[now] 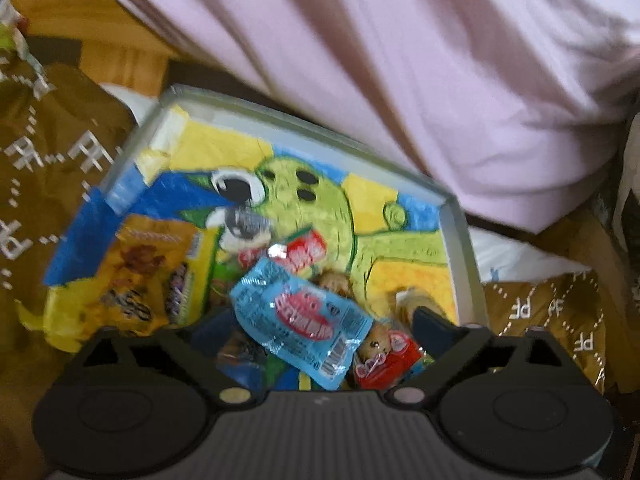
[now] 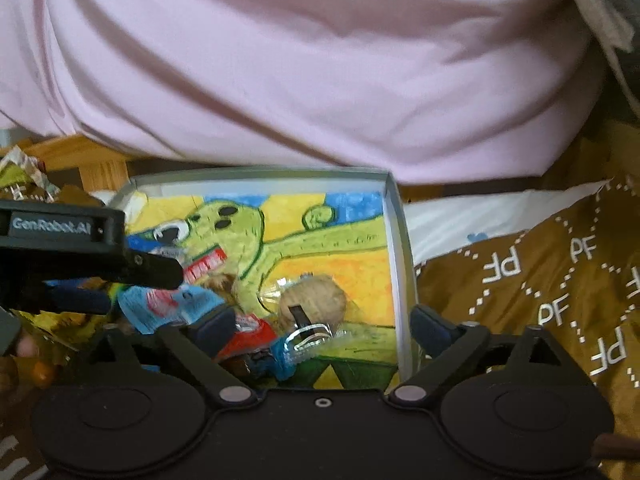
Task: Organize snacks
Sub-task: 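Open both tools to drop the pouch and cracker, then raise them, then move the left tool to the small orange while the right tool reaches the blue milk stick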
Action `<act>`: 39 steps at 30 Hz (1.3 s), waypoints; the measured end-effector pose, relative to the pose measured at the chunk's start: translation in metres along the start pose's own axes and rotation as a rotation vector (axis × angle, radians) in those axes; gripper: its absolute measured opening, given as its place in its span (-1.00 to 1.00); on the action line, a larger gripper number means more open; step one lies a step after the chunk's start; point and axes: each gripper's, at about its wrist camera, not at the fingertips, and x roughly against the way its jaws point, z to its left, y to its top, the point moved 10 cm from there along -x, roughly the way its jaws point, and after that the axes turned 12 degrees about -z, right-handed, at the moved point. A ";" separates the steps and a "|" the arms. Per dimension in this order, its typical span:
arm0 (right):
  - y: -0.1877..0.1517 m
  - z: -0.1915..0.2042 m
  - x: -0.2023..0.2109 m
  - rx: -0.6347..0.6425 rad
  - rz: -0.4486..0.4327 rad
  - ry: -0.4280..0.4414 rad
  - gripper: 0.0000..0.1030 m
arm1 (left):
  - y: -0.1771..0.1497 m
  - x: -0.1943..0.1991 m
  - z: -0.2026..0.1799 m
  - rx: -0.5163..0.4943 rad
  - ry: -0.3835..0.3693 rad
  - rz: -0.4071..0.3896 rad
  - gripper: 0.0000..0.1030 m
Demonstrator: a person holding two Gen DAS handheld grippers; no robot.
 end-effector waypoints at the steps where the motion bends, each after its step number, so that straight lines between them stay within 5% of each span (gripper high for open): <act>1: 0.003 0.001 0.005 -0.002 -0.014 0.002 0.92 | 0.004 0.005 0.000 -0.003 0.004 -0.019 0.99; 16: 0.051 0.011 0.117 -0.077 -0.258 0.024 0.99 | 0.029 0.133 0.003 -0.192 0.082 -0.283 0.99; 28: 0.026 0.025 0.201 -0.075 -0.242 0.029 0.99 | -0.023 0.218 0.045 -0.229 0.162 -0.254 0.99; 39: -0.014 0.045 0.231 -0.044 -0.112 0.021 0.99 | -0.061 0.242 0.067 -0.221 0.201 -0.186 0.99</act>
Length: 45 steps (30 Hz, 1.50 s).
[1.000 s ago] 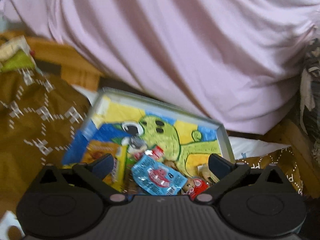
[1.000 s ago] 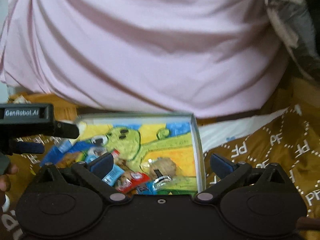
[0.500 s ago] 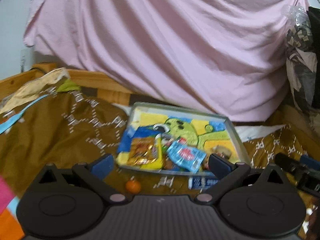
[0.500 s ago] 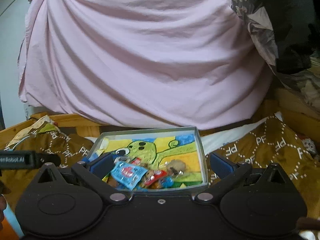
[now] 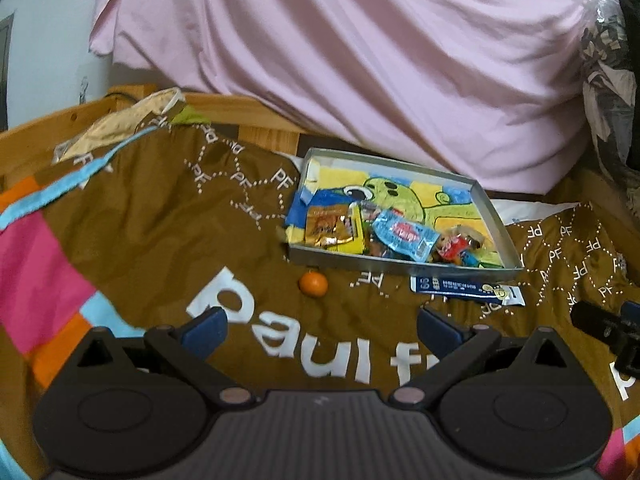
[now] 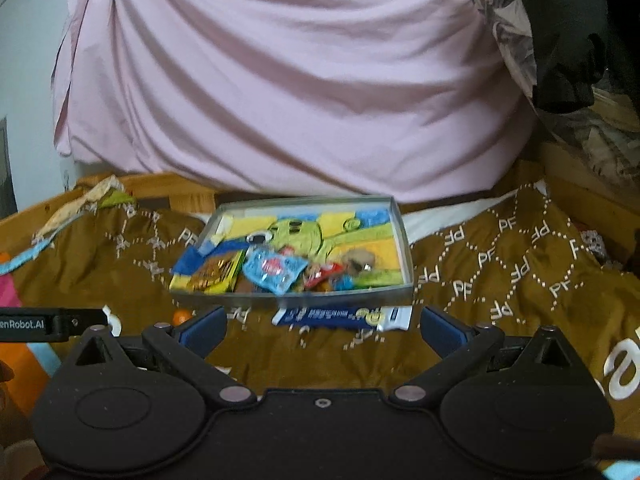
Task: Organize snacks
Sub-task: 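Move the left tool to the small orange while the right tool reaches the blue milk stick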
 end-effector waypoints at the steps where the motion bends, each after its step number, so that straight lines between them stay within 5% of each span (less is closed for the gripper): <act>1: -0.002 0.002 0.001 0.004 0.006 0.001 0.99 | -0.001 0.001 0.000 0.002 -0.001 0.001 0.99; 19: -0.024 0.011 -0.014 -0.023 0.116 0.020 0.99 | -0.012 -0.004 -0.010 -0.077 -0.026 0.032 0.99; 28: -0.021 0.014 -0.030 -0.033 0.146 0.087 0.99 | -0.007 -0.016 0.002 -0.097 0.038 0.043 0.99; 45: -0.037 0.018 -0.099 0.007 0.242 0.243 0.99 | -0.006 -0.082 0.009 0.014 -0.055 0.107 0.99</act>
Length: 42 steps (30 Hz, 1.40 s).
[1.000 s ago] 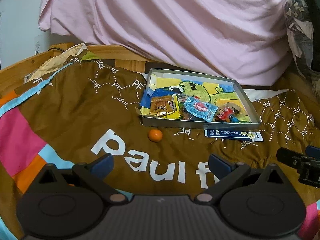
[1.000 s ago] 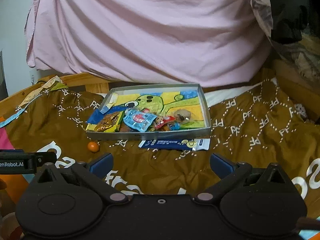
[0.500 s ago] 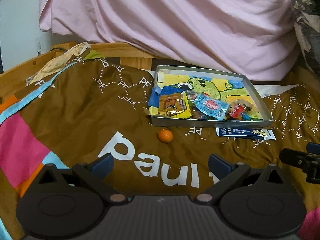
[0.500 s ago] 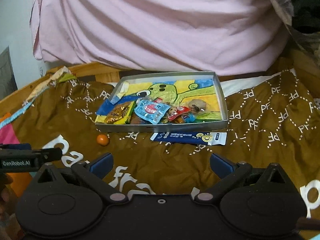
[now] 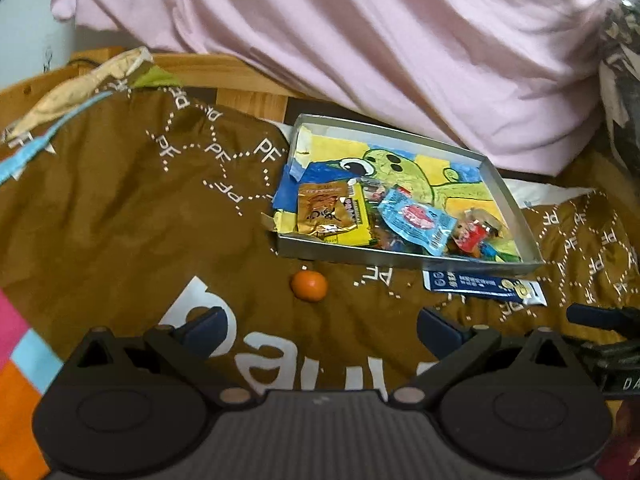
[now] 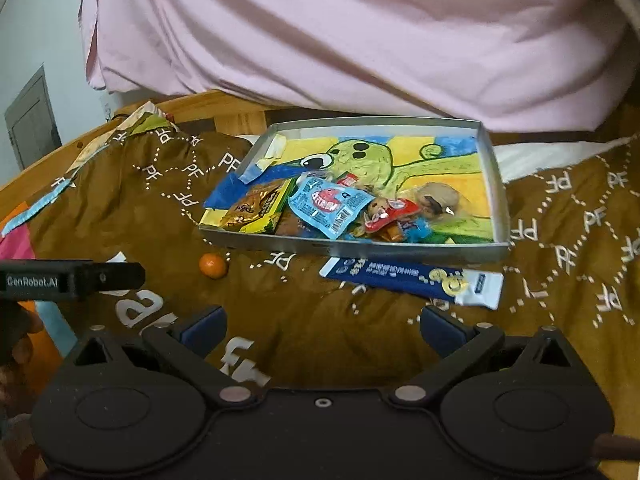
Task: Organize snacks
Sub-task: 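Move the left tool to the small orange while the right tool reaches the blue milk stick, then close the left tool on the orange while the right tool grasps the blue milk stick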
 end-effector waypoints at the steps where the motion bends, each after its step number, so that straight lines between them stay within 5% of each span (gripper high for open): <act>1: 0.001 -0.001 -0.005 0.013 -0.001 0.004 0.99 | 0.000 -0.006 0.002 0.006 -0.001 0.002 0.99; 11: -0.001 -0.023 -0.056 0.256 0.008 -0.025 0.99 | -0.001 -0.064 -0.005 -0.079 -0.072 -0.017 0.99; 30: -0.016 -0.076 -0.116 0.236 0.152 -0.062 0.99 | -0.016 -0.115 -0.010 -0.055 -0.192 0.074 0.99; 42: -0.037 -0.040 -0.100 0.227 0.291 0.106 0.99 | -0.016 -0.115 -0.015 -0.029 -0.253 0.091 0.87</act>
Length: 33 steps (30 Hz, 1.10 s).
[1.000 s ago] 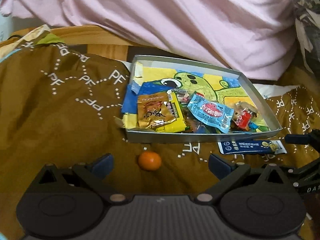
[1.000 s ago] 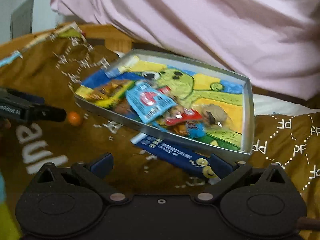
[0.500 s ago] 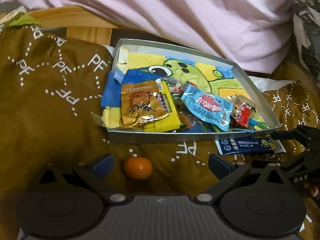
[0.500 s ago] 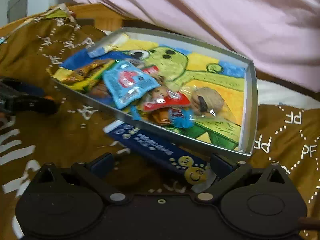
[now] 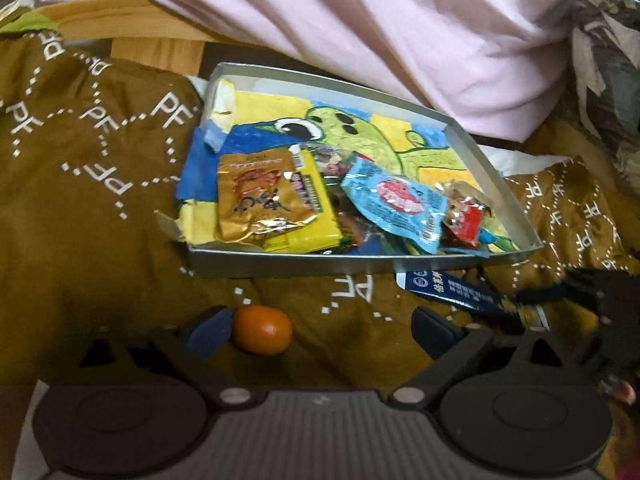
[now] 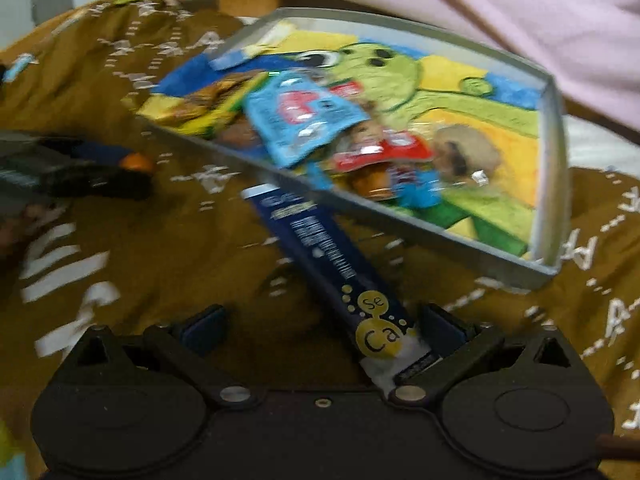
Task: Organize snacks
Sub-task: 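Close the left tool on the orange while the right tool grasps the blue milk stick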
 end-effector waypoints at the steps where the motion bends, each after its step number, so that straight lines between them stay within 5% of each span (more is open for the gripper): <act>1: 0.000 0.006 0.005 -0.012 -0.003 0.030 0.99 | -0.001 -0.002 0.004 0.005 0.020 0.012 0.82; 4: 0.004 0.015 0.011 -0.009 -0.028 0.072 0.93 | -0.006 -0.007 0.009 0.008 0.045 0.032 0.78; 18: 0.009 0.012 -0.019 -0.024 -0.115 -0.077 0.49 | -0.010 -0.010 0.003 -0.024 0.084 0.047 0.83; 23: 0.010 0.019 -0.019 -0.016 -0.122 -0.108 0.24 | -0.014 -0.010 -0.005 -0.026 0.038 0.067 0.56; 26: 0.010 0.020 -0.015 -0.028 -0.108 -0.127 -0.10 | -0.018 -0.008 -0.013 -0.051 0.016 0.074 0.46; 33: 0.003 0.043 -0.003 -0.021 -0.071 -0.110 -0.24 | -0.026 0.007 -0.039 -0.063 -0.046 0.085 0.20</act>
